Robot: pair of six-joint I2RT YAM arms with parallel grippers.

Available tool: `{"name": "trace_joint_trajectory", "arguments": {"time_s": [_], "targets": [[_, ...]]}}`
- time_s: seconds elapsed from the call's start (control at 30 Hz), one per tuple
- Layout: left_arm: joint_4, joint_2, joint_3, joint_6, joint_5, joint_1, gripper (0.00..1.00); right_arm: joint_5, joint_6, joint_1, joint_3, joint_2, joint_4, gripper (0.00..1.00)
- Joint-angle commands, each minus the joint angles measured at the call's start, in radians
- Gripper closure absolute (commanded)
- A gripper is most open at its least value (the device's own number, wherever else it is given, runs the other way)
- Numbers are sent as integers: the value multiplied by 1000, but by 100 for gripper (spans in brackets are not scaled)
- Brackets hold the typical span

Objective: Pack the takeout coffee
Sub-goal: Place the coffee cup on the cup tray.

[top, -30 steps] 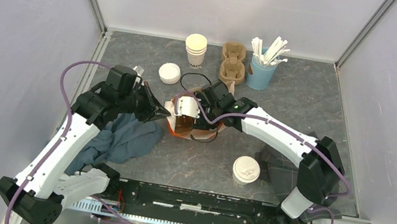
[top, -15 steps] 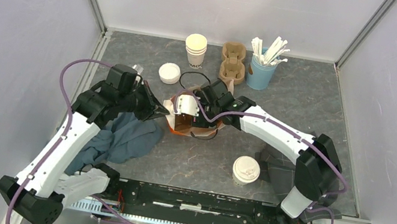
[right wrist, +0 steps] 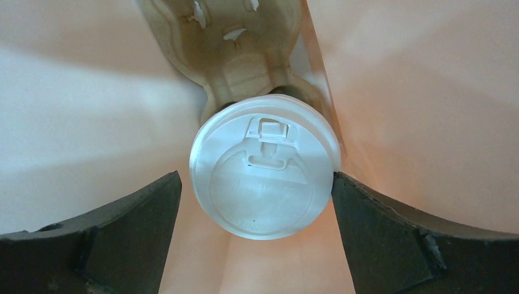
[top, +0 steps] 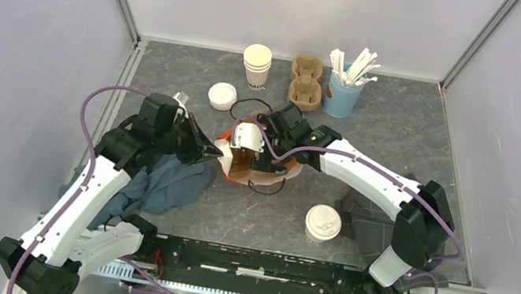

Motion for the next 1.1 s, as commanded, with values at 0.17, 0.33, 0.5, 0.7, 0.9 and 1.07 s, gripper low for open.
{"name": "trace_joint_trajectory", "arguments": {"time_s": [0.17,0.33,0.5,0.7,0.9,1.07], "targets": [[16,-16,-43,41,14,3,98,-19,112,46,46,-96,-47,2],[21,-28,-75,53,12,3,98,-13,154,76,56,-139,-71,2],[23,-47,-99,61,14,3,98,-5,234,92,48,-206,-70,2],[26,-63,-107,68,10,4,98,-12,326,121,33,-302,-49,2],[24,-72,-91,70,1,3,98,-36,424,128,0,-453,39,2],[37,-62,-67,63,-4,3,98,-63,505,130,-58,-518,98,2]]}}
